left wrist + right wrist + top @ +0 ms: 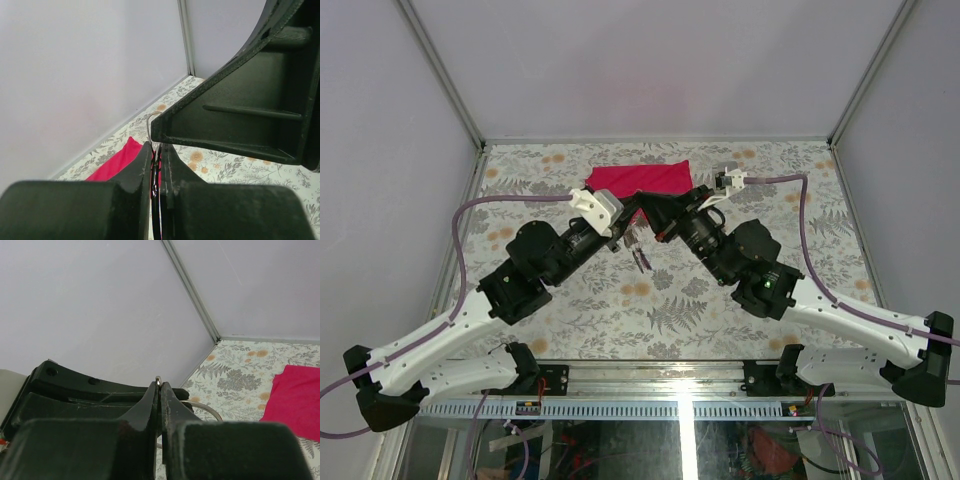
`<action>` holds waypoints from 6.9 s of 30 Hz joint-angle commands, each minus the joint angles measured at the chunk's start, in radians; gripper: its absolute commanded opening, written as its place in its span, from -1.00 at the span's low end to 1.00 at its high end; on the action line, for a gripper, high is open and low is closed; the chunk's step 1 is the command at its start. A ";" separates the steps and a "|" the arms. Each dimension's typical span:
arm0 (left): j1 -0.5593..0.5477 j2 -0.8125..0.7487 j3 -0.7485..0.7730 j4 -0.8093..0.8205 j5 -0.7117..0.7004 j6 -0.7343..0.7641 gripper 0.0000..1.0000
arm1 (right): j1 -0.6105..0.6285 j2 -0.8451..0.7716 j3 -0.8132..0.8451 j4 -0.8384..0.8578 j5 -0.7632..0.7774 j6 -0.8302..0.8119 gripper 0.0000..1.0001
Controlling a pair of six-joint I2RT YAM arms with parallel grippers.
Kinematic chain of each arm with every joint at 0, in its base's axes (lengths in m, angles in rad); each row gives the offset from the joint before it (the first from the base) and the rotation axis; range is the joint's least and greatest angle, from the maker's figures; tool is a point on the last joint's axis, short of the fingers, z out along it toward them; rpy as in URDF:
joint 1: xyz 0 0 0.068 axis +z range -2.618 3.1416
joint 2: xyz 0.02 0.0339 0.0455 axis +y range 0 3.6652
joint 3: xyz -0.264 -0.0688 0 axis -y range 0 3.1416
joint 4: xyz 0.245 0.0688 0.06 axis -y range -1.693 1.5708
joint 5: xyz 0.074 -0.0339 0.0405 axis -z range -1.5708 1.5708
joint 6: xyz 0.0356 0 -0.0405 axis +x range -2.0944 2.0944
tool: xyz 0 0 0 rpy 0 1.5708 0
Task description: Put the keys on the keyring
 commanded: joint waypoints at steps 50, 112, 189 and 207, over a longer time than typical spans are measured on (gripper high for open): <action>0.008 -0.065 0.046 -0.129 0.051 0.179 -1.00 | -0.231 0.207 0.573 -0.754 -0.629 0.086 -0.48; 0.010 -0.080 0.061 -0.196 -0.088 0.061 -1.00 | -0.233 0.050 0.089 -0.632 -0.128 -0.049 -0.08; 0.012 -0.072 0.246 -0.445 -0.169 -0.004 -1.00 | -0.052 1.224 0.757 -0.672 -0.122 -0.266 -0.91; 0.011 -0.066 0.205 -0.420 -0.131 -0.047 -1.00 | -0.120 0.369 -0.153 -0.459 -0.359 -0.440 -1.00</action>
